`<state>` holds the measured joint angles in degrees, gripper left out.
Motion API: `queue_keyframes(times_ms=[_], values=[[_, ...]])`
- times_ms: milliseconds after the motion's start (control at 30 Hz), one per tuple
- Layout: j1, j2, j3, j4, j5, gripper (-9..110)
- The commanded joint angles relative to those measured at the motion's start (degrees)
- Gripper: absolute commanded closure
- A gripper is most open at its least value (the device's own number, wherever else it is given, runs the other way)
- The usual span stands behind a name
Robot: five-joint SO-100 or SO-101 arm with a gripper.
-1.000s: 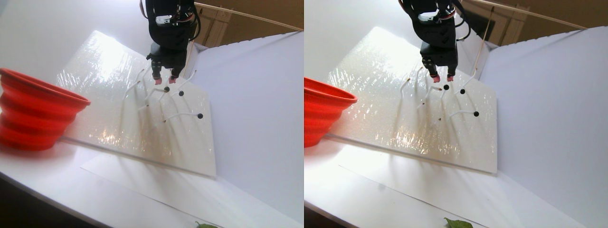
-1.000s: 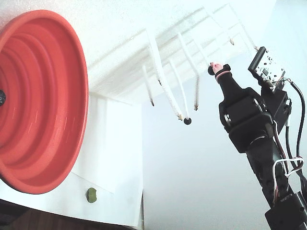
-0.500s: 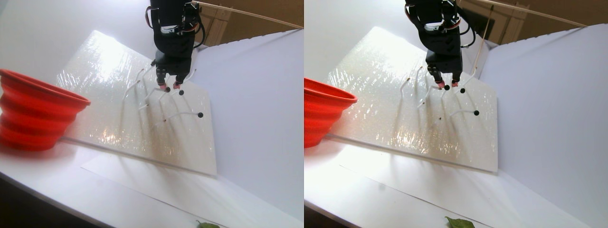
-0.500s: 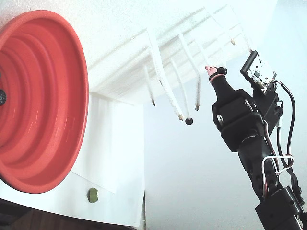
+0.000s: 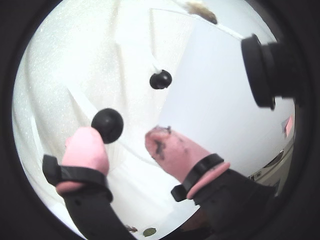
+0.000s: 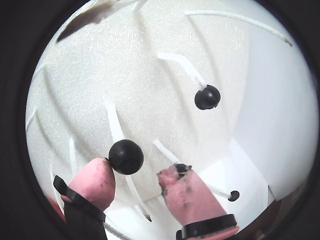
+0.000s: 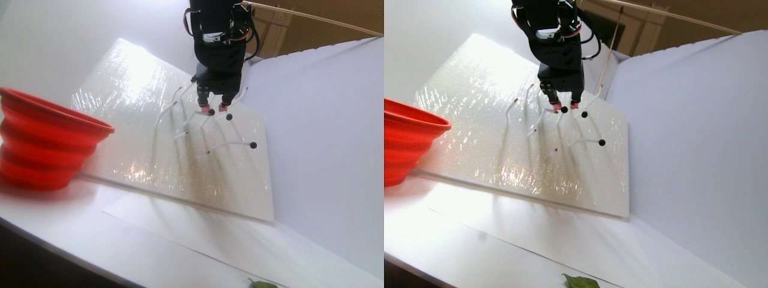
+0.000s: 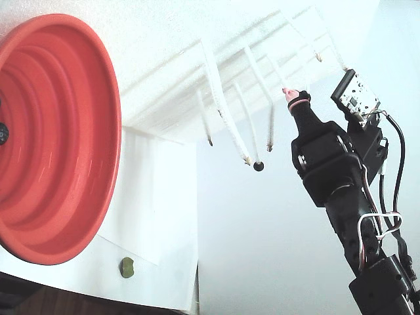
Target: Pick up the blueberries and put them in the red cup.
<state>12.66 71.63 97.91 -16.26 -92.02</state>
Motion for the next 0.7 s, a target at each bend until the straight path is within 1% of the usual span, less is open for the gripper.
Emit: queue_keyframes(times_ms=[0,300,667], values=[[0.79,1.32,-7.47,-1.76,1.23,83],[-0.53,1.14,-8.26,-1.76,3.25,83],[-0.44,0.53,-9.49,-1.76,3.16,83]])
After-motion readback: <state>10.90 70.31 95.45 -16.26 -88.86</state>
